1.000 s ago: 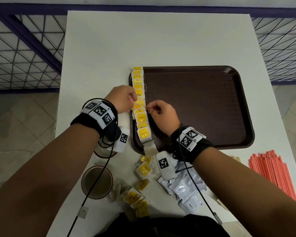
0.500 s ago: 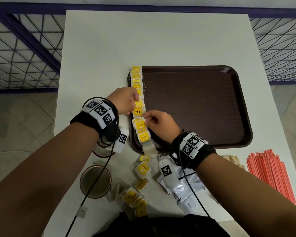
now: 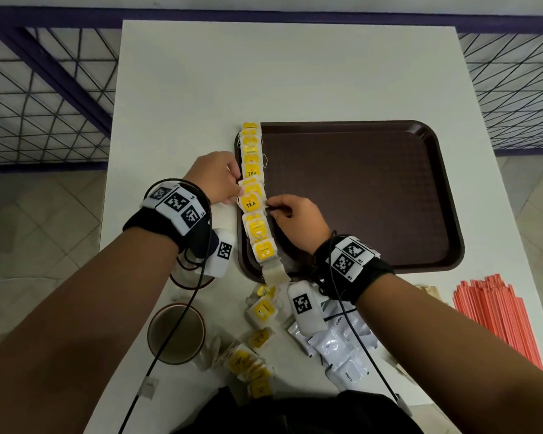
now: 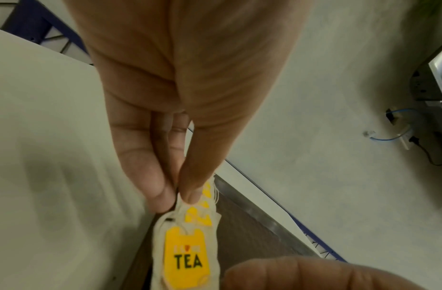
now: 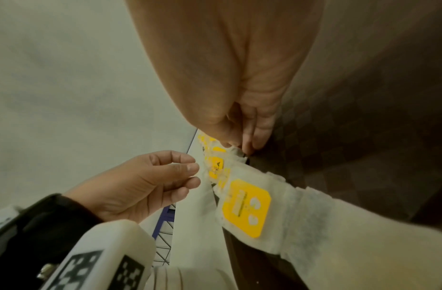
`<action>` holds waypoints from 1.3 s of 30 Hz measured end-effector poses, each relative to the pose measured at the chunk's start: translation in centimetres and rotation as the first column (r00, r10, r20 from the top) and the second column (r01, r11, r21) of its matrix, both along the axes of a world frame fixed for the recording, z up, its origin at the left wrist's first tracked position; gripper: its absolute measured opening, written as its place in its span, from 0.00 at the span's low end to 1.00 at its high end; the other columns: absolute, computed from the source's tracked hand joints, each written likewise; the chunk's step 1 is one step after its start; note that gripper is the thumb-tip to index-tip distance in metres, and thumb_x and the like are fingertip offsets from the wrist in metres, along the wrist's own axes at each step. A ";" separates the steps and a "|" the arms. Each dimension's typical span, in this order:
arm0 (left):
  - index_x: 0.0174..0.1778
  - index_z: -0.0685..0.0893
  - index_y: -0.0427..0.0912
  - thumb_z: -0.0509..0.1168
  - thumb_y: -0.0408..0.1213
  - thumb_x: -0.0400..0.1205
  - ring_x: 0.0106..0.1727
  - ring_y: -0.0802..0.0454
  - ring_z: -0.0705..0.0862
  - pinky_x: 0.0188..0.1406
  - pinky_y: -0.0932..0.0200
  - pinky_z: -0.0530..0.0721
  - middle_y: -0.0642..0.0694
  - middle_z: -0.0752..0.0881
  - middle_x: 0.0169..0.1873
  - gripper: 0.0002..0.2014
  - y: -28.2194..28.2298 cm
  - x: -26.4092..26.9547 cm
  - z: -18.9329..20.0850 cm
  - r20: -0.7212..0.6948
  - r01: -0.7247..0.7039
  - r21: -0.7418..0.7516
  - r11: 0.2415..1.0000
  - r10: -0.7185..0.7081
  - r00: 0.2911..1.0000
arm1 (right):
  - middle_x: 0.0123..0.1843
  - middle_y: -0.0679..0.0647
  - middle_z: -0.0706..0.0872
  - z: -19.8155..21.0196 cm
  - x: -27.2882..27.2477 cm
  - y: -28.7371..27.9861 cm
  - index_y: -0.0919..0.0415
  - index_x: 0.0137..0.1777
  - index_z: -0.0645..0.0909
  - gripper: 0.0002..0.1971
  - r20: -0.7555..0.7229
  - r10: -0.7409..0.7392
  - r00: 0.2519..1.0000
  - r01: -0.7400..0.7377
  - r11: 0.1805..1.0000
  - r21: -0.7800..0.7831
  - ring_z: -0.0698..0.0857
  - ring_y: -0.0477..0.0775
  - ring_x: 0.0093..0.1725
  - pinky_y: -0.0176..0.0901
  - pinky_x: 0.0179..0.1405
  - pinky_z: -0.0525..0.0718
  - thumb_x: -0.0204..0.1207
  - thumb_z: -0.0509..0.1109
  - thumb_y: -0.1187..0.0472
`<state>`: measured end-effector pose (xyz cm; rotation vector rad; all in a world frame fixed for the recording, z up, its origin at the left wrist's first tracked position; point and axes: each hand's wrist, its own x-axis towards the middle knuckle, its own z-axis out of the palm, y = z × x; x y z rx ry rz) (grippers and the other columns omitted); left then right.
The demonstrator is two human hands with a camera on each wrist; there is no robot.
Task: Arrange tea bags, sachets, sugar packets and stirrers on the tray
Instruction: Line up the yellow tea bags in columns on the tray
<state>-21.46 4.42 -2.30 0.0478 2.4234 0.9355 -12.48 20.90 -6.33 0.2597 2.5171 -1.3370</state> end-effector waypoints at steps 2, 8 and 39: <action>0.47 0.82 0.38 0.70 0.27 0.74 0.37 0.42 0.89 0.45 0.49 0.89 0.38 0.89 0.38 0.08 0.0 -0.1 -0.2 -0.001 -0.016 -0.007 1.000 0.016 1.000 | 0.58 0.53 0.88 -0.1 0.1 -0.2 0.58 0.60 0.84 0.15 0.021 0.019 1.000 -0.019 1.000 -0.006 0.85 0.50 0.58 0.40 0.64 0.79 0.78 0.63 0.68; 0.43 0.87 0.40 0.67 0.26 0.75 0.42 0.44 0.88 0.48 0.49 0.88 0.44 0.87 0.35 0.06 0.8 -0.7 -0.4 -0.040 0.055 -0.038 0.998 -0.057 0.998 | 0.60 0.53 0.87 -0.5 0.7 -0.4 0.56 0.60 0.85 0.14 0.020 0.019 1.000 -0.018 1.000 -0.025 0.84 0.50 0.59 0.38 0.64 0.79 0.78 0.64 0.66; 0.47 0.84 0.41 0.77 0.31 0.69 0.43 0.50 0.83 0.45 0.54 0.85 0.52 0.81 0.36 0.13 0.7 0.2 0.2 0.146 0.361 -0.205 0.910 -0.336 0.930 | 0.42 0.53 0.84 -0.3 1.9 -1.2 0.61 0.48 0.81 0.11 0.082 -0.104 0.991 0.123 0.952 -0.280 0.81 0.48 0.37 0.41 0.45 0.84 0.67 0.76 0.72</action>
